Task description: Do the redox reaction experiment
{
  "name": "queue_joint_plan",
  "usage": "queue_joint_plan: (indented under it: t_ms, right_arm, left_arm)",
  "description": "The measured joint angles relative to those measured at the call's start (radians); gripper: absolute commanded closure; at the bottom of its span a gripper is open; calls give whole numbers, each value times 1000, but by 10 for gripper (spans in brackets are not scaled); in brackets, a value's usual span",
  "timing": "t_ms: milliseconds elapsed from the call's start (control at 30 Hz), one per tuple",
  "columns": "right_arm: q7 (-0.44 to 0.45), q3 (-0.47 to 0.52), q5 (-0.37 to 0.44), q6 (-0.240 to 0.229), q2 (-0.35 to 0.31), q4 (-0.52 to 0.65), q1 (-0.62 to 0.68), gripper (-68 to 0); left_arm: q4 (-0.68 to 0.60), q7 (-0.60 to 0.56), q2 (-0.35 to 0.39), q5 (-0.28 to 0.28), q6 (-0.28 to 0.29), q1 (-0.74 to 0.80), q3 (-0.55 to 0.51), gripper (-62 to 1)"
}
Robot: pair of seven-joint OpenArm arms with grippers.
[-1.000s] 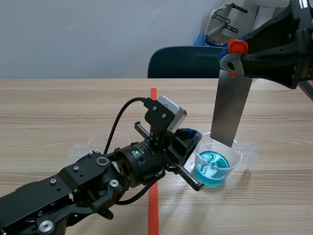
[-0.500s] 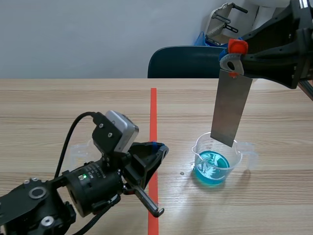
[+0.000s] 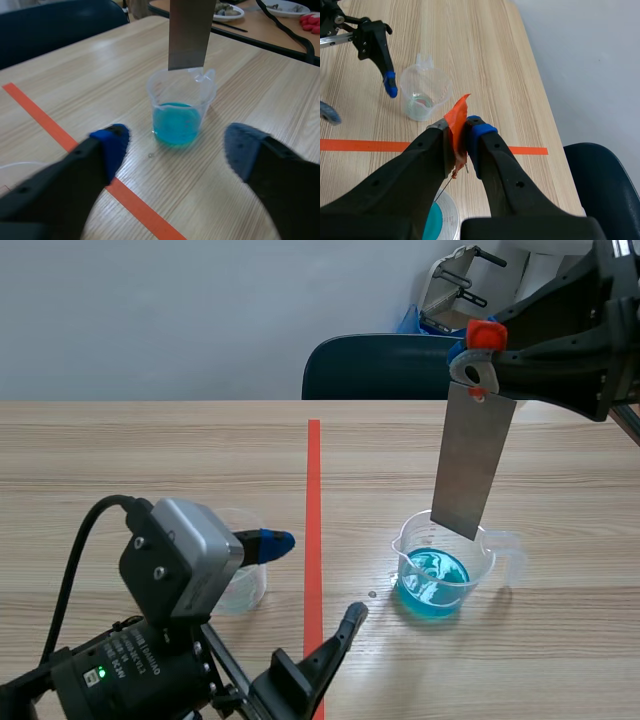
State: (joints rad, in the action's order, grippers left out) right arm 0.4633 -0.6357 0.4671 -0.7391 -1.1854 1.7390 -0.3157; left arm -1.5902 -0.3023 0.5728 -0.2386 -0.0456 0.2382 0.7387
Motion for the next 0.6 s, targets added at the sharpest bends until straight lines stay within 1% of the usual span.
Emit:
queue_joint_plan:
  t_ms: [33, 100, 600]
  right_arm:
    - [0, 0, 0, 0, 0, 0, 0, -7]
    - [0, 0, 0, 0, 0, 0, 0, -7]
    - [0, 0, 0, 0, 0, 0, 0, -7]
  left_arm:
    - [0, -14, 0, 11, -6, 3, 0, -612]
    - [0, -22, -1, 11, -14, 5, 0, -623]
    - [0, -3, -2, 2, -14, 11, 0, -623]
